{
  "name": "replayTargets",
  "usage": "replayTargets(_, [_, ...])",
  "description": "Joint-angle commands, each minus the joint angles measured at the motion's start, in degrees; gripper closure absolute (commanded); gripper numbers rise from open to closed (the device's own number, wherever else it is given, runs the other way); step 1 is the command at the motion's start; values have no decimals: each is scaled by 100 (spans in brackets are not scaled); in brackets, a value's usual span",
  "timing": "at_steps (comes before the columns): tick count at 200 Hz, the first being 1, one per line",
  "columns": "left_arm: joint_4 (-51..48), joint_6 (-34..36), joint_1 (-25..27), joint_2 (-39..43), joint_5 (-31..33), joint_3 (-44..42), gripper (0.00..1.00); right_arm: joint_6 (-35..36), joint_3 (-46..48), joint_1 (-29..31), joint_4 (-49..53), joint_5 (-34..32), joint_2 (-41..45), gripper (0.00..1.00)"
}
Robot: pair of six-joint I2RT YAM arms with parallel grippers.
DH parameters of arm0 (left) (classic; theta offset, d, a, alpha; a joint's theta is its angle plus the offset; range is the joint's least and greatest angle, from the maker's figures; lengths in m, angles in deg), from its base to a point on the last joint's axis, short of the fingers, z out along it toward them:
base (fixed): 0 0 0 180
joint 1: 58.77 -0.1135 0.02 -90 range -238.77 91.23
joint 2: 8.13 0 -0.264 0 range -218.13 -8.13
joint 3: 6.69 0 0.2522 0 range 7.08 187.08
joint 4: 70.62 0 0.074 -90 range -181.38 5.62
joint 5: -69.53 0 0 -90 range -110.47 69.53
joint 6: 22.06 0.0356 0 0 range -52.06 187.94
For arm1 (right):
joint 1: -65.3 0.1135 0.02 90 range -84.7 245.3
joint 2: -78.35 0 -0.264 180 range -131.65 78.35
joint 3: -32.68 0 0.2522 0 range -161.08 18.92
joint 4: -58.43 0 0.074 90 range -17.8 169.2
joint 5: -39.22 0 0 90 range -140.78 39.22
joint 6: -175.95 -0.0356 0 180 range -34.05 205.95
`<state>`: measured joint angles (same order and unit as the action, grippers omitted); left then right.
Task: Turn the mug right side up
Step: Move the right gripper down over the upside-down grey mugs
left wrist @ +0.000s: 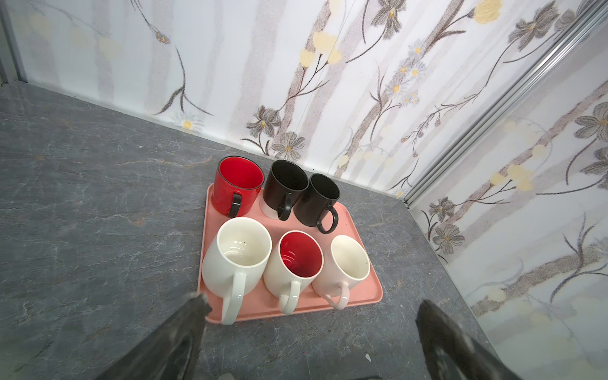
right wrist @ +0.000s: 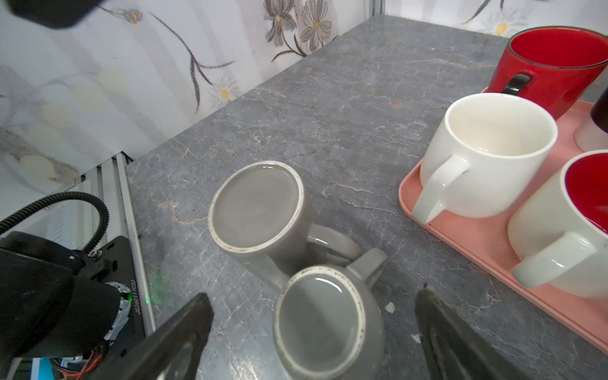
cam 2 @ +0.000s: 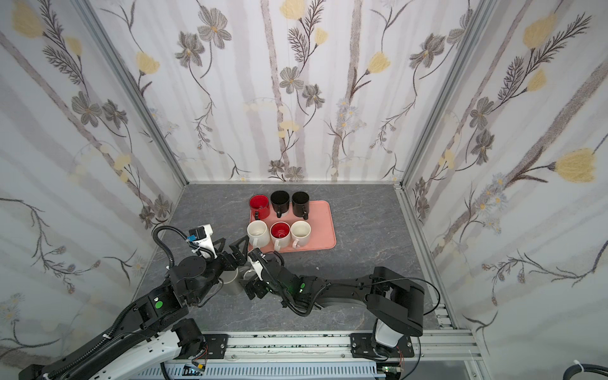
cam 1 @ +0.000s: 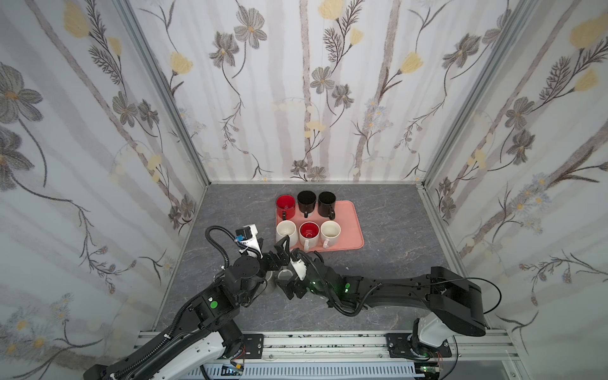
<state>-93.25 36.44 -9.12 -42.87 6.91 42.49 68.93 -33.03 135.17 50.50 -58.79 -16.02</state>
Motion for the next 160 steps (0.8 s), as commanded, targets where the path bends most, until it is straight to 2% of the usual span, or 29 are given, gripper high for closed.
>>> replayTargets(1, [-54, -17, -16, 38, 64, -36, 0, 438, -403, -87, 530, 638, -210, 6])
replayTargets(18, [-92, -8, -27, 68, 70, -48, 0, 564, -724, -96, 1022, 461, -407, 8])
replayTargets(52, [-151, -11, -52, 215, 80, -133, 0, 591, -842, -71, 1238, 414, -527, 14])
replayTargets(108, [-176, 16, -99, 398, 68, -179, 0, 625, -1201, 95, 1805, -399, -873, 22])
replayTargets(160, [-147, -5, -117, 415, -30, -230, 0, 363, -892, 73, 1703, -710, -686, 31])
